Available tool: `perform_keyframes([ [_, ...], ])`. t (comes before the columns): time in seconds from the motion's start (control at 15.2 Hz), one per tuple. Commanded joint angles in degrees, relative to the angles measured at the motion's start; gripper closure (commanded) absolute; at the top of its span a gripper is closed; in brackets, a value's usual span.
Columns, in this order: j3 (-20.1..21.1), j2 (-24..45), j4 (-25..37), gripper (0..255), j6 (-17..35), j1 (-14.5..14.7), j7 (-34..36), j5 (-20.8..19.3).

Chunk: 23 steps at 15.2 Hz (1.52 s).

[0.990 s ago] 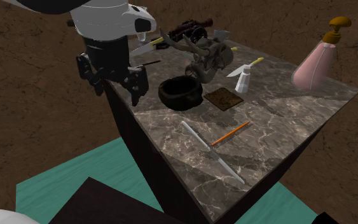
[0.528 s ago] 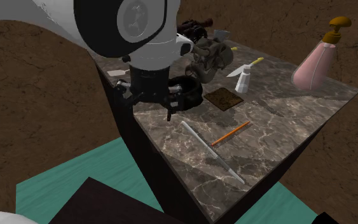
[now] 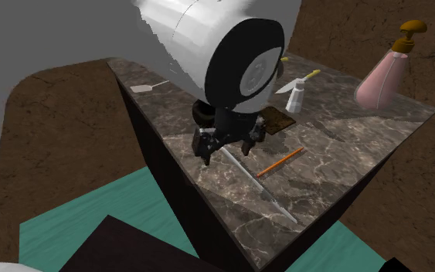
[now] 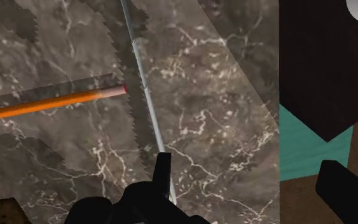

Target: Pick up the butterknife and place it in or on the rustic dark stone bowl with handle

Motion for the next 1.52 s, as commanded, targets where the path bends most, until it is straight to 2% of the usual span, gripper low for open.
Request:
perform_keyframes([
  [0.0,-3.72,3.54,1.66,0,2.29,1.97,-7.31,-0.44],
  [0.2,-9.39,9.72,5.05,0,5.36,5.42,-17.94,0.5],
  [0.73,-10.47,11.09,0.21,0,11.42,5.7,-18.35,0.7],
  [1.25,-10.47,11.09,0.22,0,11.41,5.69,-18.35,0.7],
  [1.32,-10.47,11.09,0.22,255,11.41,5.69,-18.35,0.7],
  [1.45,-10.47,11.09,0.22,255,11.41,5.69,-18.35,0.7],
])
